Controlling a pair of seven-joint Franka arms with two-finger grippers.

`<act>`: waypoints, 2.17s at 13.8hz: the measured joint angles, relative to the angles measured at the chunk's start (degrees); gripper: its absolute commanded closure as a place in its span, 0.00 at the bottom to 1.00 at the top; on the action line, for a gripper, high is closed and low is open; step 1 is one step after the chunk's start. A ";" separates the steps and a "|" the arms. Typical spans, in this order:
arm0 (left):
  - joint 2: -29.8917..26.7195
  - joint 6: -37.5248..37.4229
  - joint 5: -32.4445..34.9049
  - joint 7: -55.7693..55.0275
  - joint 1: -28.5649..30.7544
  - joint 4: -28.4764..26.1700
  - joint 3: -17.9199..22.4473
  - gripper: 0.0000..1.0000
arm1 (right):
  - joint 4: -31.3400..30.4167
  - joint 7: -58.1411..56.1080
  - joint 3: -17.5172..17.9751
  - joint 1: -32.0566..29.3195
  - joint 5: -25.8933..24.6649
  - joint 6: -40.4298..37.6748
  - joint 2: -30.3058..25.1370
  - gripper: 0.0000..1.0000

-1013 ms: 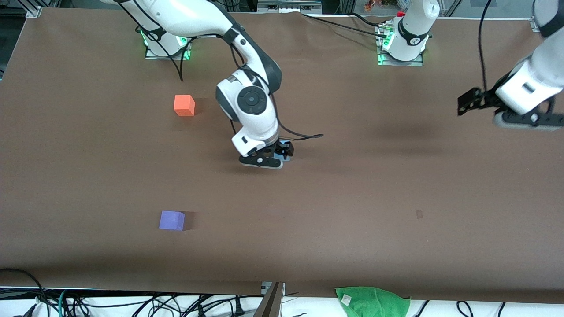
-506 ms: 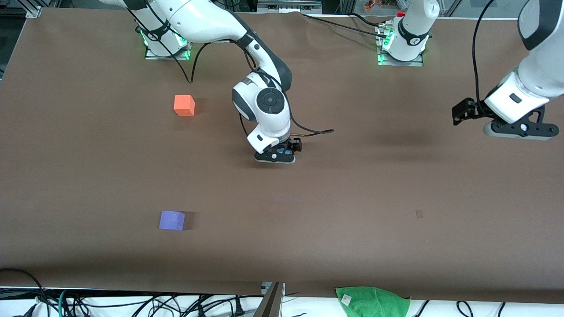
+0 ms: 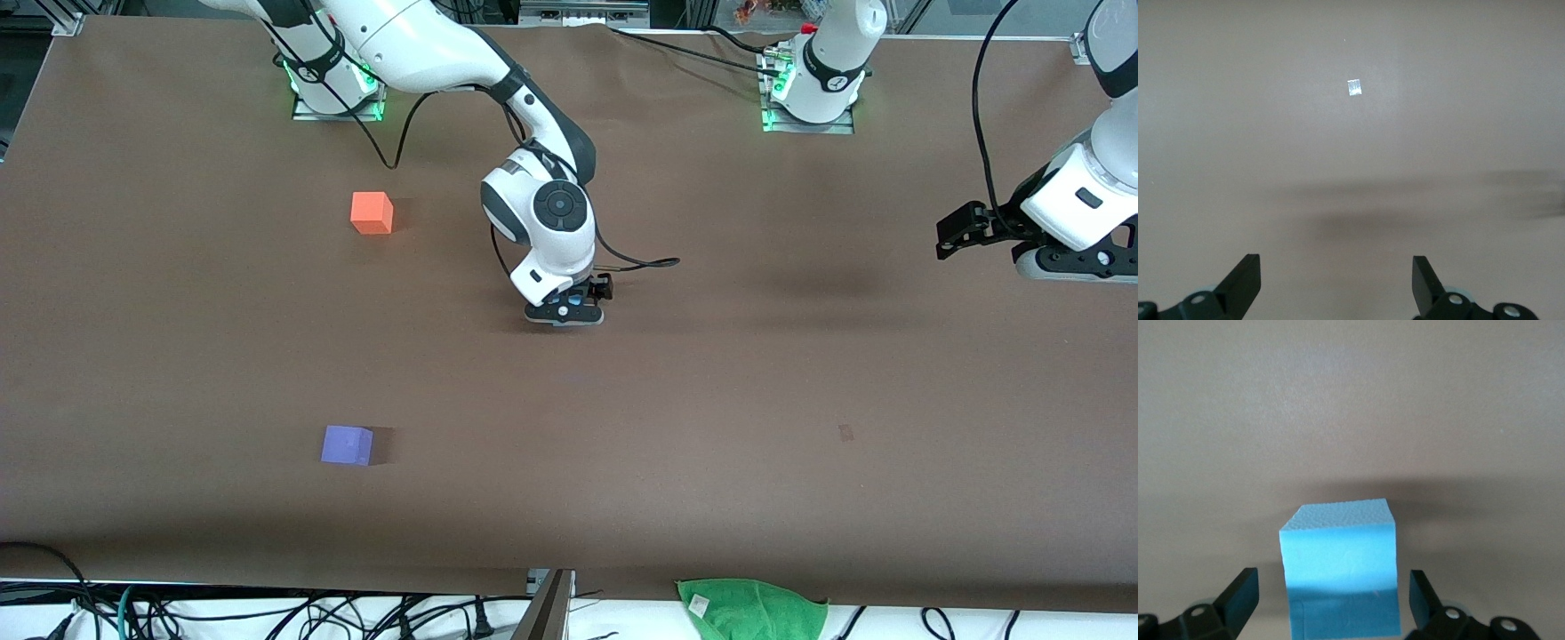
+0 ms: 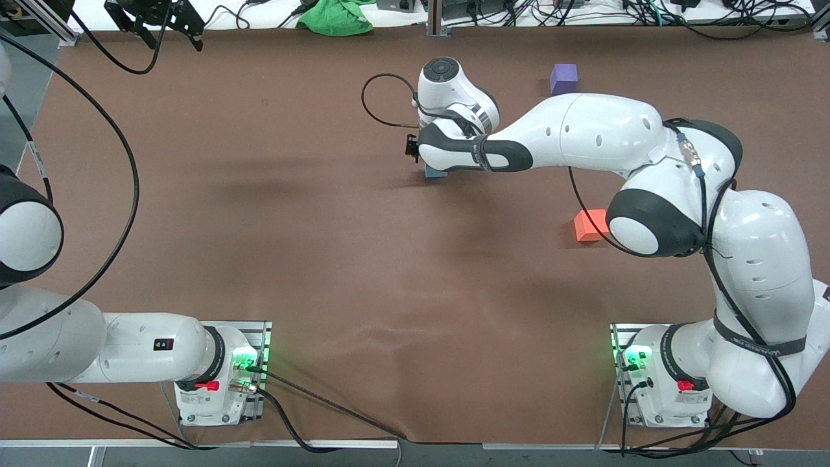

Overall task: Place blue block between orange and purple blocks
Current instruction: 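Carry the light-blue cube with the right gripper toward the orange cube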

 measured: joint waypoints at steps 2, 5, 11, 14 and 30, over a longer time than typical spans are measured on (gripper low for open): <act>0.00 0.00 0.00 0.00 0.04 0.13 0.13 0.00 | 0.00 0.00 -0.01 0.04 0.00 0.00 0.15 0.00; 0.00 -0.02 0.00 0.00 0.03 0.15 0.02 0.00 | 0.00 0.00 -0.11 0.04 0.00 -0.02 0.24 0.22; -0.03 -0.04 0.00 0.00 -0.01 0.28 -0.06 0.00 | 0.13 0.00 -0.21 0.04 0.00 0.01 0.89 0.56; -0.03 -0.14 0.00 0.00 -0.05 0.28 -0.20 0.00 | 1.22 -0.10 -1.01 -0.21 -0.07 -0.32 0.43 0.56; 0.04 -0.27 0.00 0.00 -0.34 0.24 -0.35 0.00 | -13.69 -37.30 -21.68 -12.00 9.15 -15.28 -18.80 0.56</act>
